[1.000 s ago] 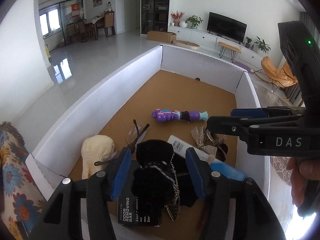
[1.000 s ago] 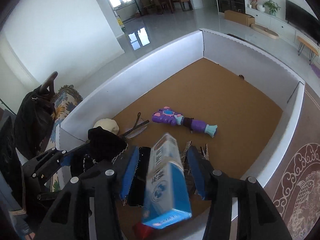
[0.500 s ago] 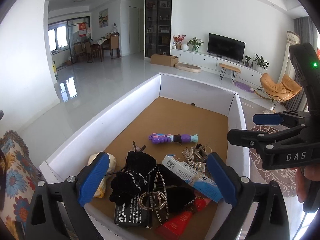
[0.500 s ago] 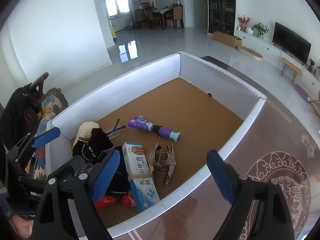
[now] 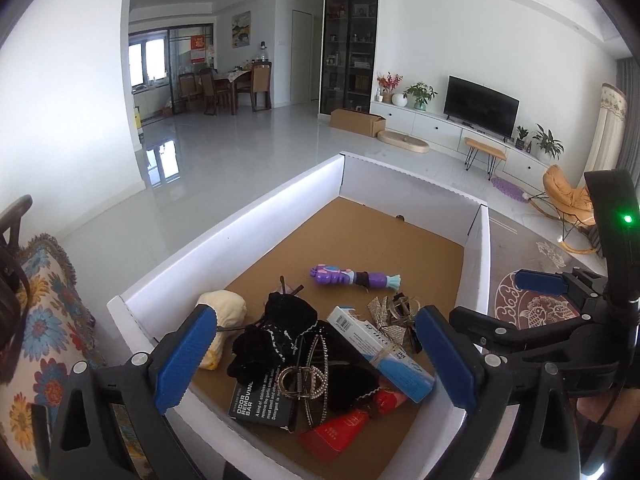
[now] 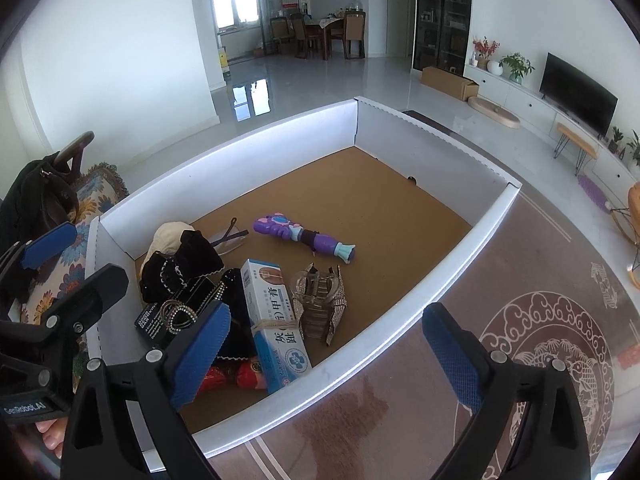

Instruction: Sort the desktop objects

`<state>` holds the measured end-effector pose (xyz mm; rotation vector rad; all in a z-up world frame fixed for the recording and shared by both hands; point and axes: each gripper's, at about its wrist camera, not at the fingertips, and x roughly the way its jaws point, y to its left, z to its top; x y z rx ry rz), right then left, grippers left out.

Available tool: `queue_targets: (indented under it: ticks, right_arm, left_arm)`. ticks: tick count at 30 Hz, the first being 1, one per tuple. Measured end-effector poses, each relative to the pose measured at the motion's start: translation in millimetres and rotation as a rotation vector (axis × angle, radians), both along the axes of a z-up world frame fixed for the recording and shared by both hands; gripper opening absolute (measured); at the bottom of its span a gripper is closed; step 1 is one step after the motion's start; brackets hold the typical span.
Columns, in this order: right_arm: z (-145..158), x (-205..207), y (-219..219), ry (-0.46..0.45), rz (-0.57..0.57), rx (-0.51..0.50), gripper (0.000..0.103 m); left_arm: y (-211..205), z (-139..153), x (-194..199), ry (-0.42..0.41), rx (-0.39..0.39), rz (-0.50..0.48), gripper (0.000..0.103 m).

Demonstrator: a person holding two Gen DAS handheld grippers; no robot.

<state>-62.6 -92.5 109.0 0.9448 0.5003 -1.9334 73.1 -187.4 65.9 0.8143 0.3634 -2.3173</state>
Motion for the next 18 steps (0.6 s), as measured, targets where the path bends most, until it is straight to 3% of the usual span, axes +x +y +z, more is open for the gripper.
queue_targets:
  ticks: [2, 9, 13, 18]
  right_arm:
    - [2, 0, 0, 0.013, -0.006, 0.005, 0.103]
    - [6, 0, -1, 0.032, -0.006, -0.012, 0.103]
    - [4, -1, -2, 0.03, -0.006, -0.012, 0.103]
    - [0, -3, -3, 0.02, -0.006, -0.011, 0.103]
  left_arm:
    - [2, 3, 0, -0.013, -0.008, 0.014, 0.102]
    - [7, 4, -1, -0.036, -0.058, 0.016, 0.102]
    - [-2, -1, 3, -0.004, 0.018, 0.02, 0.103]
    - [-6, -1, 10, 0.03, 0.027, 0.072, 0.103]
